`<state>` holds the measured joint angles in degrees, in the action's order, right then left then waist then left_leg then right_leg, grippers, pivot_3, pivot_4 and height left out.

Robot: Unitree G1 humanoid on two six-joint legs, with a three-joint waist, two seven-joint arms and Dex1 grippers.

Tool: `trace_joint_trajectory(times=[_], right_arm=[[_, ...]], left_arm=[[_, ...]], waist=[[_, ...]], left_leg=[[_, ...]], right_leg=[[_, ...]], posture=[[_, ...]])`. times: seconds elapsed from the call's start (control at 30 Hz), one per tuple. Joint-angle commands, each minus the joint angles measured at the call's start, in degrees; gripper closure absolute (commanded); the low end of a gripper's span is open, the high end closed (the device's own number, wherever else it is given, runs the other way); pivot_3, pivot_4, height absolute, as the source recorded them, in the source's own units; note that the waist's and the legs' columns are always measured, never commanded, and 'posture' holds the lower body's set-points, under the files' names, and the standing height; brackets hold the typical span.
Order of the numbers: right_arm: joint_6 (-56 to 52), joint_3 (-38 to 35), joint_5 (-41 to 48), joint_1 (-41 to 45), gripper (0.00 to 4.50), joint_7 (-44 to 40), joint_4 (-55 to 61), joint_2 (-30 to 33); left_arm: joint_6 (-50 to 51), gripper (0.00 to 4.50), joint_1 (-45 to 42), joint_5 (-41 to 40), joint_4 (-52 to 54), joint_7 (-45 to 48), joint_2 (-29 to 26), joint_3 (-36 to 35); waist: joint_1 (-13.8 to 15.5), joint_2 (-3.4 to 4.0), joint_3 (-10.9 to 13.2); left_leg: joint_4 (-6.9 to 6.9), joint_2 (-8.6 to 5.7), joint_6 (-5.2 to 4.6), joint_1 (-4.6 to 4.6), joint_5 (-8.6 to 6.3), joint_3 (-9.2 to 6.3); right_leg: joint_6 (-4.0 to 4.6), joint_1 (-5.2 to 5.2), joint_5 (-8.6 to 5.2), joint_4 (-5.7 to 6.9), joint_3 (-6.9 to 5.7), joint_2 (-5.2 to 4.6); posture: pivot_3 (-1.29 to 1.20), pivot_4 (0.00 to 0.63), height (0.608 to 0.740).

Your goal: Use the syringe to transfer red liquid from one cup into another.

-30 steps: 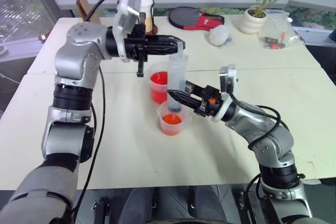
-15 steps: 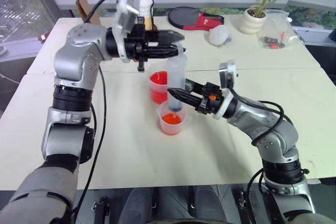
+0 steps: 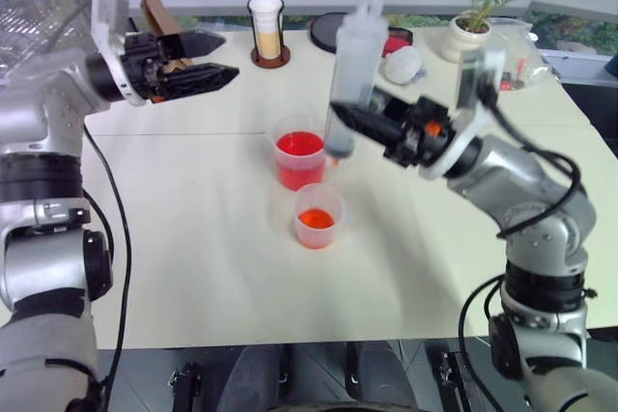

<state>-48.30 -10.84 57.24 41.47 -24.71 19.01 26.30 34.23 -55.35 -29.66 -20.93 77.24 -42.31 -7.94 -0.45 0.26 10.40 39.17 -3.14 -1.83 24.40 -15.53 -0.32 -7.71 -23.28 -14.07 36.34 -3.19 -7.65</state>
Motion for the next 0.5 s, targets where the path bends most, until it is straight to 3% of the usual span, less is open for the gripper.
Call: trace_joint_trajectory(times=[0.03,0.1,0.2,0.27,0.5], right_arm=[[-9.45,-7.18,5.67,7.23,3.12,3.62,-9.72,8.41],[-15.44,-4.19,2.00,9.59,3.12,1.84,-15.67,15.44],[-33.62,0.24,-1.66,17.28,3.12,3.78,-33.07,21.73],[-35.78,6.10,-5.89,17.54,3.12,0.09,-36.46,25.08],[-33.62,15.11,-18.29,18.76,3.12,-4.44,-51.19,21.79]], left_arm=[[0.40,0.08,4.61,-1.23,11.33,-3.81,1.17,0.28],[2.10,0.08,8.28,-2.62,19.46,-5.32,2.56,1.88],[1.92,0.08,14.33,-2.05,29.49,-6.09,2.46,5.12],[2.10,0.08,16.30,-2.43,32.91,-7.61,2.88,5.67],[-0.22,0.08,21.24,0.46,39.90,-9.76,3.37,12.38]], waist=[[0.62,-0.01,0.00],[1.32,-0.03,0.00],[1.04,-0.03,-0.01],[0.86,-0.02,0.00],[-0.24,0.02,-0.01]], left_leg=[[0.02,-0.01,0.00,0.00,0.00,-0.05],[0.00,-0.02,0.00,0.02,-0.01,-0.08],[-0.06,-0.06,-0.08,0.04,-0.06,-0.03],[-0.13,-0.04,-0.08,0.06,-0.06,0.07],[-0.14,0.01,-0.08,0.05,-0.06,0.17]], right_leg=[[0.01,0.03,0.01,-0.03,0.01,0.00],[0.03,0.04,0.01,-0.18,0.04,-0.01],[0.06,0.09,0.01,-0.23,0.17,-0.04],[0.08,0.01,0.00,-0.31,0.23,-0.05],[0.06,-0.10,0.00,-0.28,0.22,-0.02]], posture=[[0.00,0.150,0.740],[0.00,0.150,0.740],[0.00,0.150,0.740],[0.00,0.150,0.740],[0.00,0.150,0.740]])
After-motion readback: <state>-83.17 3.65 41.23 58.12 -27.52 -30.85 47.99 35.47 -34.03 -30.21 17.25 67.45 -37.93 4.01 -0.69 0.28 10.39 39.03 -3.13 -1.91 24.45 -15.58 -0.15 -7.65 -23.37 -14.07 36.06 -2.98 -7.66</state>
